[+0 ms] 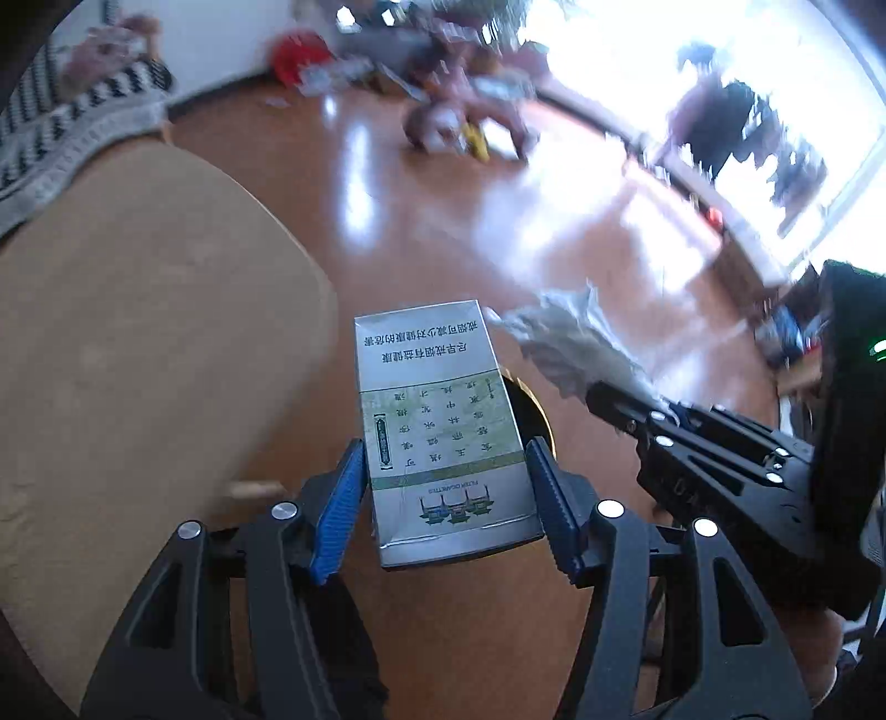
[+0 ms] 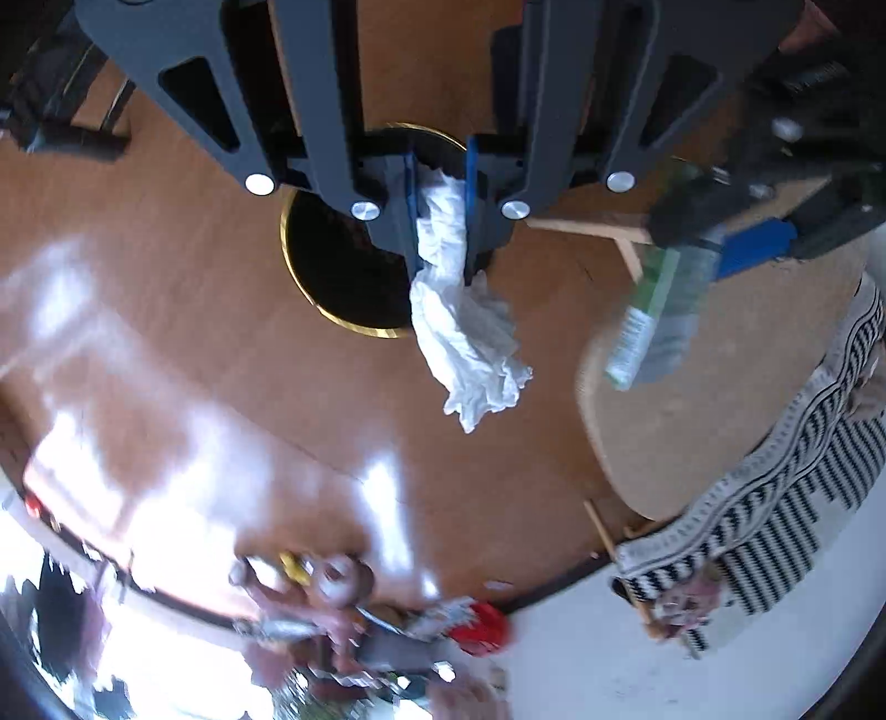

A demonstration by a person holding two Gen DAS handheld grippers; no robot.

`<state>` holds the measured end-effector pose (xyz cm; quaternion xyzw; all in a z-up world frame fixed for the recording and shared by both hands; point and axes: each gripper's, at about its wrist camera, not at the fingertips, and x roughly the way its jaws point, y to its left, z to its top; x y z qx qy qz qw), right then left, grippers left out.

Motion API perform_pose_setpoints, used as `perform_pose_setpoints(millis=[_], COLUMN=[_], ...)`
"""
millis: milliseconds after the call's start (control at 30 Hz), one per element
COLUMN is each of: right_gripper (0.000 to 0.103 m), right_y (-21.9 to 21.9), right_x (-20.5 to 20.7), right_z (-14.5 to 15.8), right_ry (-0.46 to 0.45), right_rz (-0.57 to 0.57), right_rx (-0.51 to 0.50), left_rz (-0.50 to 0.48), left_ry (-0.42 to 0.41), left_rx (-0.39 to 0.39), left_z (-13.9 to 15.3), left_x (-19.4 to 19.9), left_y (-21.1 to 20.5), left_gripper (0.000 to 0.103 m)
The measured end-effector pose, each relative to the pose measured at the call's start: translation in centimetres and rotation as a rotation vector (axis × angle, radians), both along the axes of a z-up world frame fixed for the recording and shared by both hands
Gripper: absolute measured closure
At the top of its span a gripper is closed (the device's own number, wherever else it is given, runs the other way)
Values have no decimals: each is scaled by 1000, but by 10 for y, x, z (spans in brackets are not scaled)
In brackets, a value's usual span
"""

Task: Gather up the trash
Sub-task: 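Carry the tissue and box over the bin and open both tools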

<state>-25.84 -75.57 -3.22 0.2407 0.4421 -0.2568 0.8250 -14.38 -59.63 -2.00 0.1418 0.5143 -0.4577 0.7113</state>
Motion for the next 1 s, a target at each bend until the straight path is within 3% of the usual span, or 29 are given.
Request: perform_pose_setpoints(millis=[133,233,300,767,833,900,1000], right_gripper=[91,91,91,91,82,38,34], right_y=[-22,-34,-38,-45,-48,-49,-44], right_x=[-15,-21,-25,-19,-21,-25,-29], right_z=[-29,-45,-50,-33,-30,-26,-16], right_ry=[30,34,29,5,0,-5,-24], right_rz=[-39,-52,-58,-86,-95,-108,-110], right_rx=[52,79,87,69,78,70,40], left_rz=[-47,-43,-49,-76,-74,-75,-62], left_ry=[35,67,40,29,36,36,27], left_rx=[34,39,49,46,52,55,56], left_z=[-35,-43,-46,-48,-51,-51,-48], left_x=[-6,2,5,2,3,3,5], left_y=[-22,-27,-31,-30,-28,-28,-23], left_gripper=[46,45,45,42,34,20,17])
